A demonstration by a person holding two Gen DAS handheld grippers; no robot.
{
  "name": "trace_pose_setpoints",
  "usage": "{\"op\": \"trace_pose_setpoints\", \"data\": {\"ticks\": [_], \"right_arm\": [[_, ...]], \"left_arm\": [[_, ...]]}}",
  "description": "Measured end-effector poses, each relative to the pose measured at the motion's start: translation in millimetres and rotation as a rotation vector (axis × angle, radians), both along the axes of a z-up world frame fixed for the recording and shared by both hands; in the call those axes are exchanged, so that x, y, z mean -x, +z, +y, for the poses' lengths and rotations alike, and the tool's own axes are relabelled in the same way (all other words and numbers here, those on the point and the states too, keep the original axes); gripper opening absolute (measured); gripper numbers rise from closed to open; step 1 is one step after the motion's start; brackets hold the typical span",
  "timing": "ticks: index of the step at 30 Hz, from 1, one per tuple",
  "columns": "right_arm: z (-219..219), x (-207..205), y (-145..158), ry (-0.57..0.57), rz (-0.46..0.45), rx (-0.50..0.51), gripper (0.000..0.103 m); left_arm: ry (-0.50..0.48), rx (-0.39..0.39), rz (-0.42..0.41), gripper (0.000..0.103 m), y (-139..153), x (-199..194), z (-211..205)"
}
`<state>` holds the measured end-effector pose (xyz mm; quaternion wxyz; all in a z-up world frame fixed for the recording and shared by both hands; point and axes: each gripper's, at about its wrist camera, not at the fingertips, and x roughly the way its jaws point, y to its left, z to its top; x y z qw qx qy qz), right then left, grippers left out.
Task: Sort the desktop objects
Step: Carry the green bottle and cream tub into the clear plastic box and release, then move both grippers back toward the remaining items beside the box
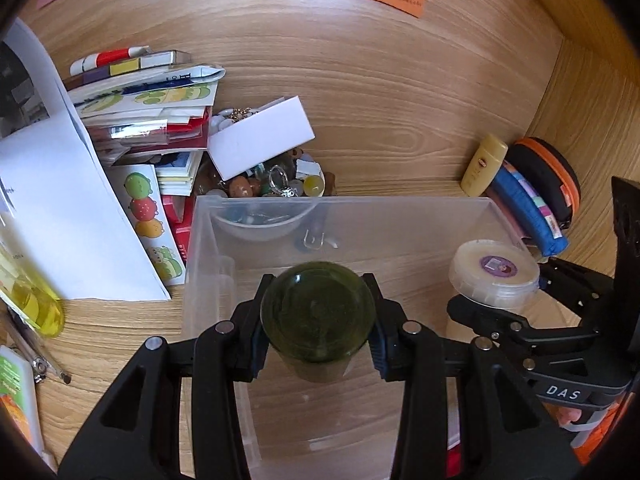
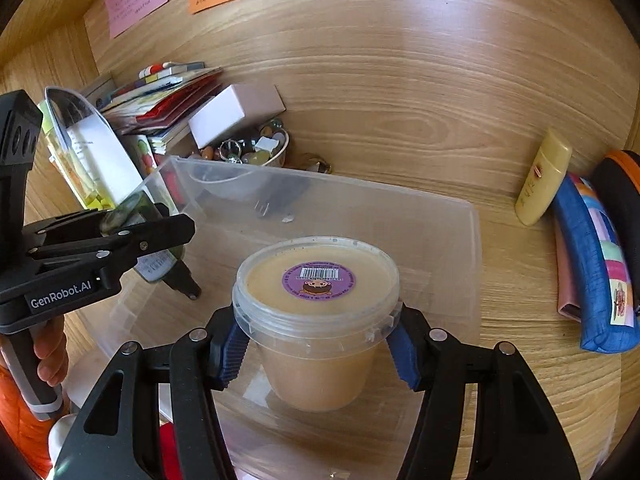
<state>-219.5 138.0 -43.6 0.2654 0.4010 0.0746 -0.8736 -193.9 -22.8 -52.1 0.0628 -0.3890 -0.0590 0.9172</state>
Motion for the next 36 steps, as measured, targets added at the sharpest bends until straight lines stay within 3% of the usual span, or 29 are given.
{"op": "trace_pose_setpoints", "data": {"ticks": [6, 10, 15, 19, 33, 35, 36], "right_arm": [[-6, -2, -4, 0.001, 0.022, -0.051, 0.057], [-8, -4, -6, 0.002, 0.031, -0.072, 0.058], [-5, -6, -3, 0.009, 0.028, -0.036, 0.059], [-6, -6, -4, 0.007, 0.025, -0.038, 0.066], [-14, -9, -13, 0.001, 0.021, -0.088, 0.066], [-13, -10, -12, -0.011, 0.028, -0.093, 0.074], [-13, -11, -11, -0.017, 0.043, -0.088, 0.083]], "left_arm": [[0.002, 0.039, 0.004, 0.047, 1, -4, 6], [0.001, 0.062, 0.013, 0.062, 2, -7, 11], [0.001, 0.065, 0.016, 0.065, 2, -9, 10], [-0.009, 0.058, 0.013, 0.069, 2, -7, 14], [-0.002, 0.021, 0.077, 0.082, 20, -21, 12], [0.005, 0.024, 0.092, 0.085, 23, -24, 12], [0.005, 0.023, 0.097, 0.086, 23, -25, 10]]}}
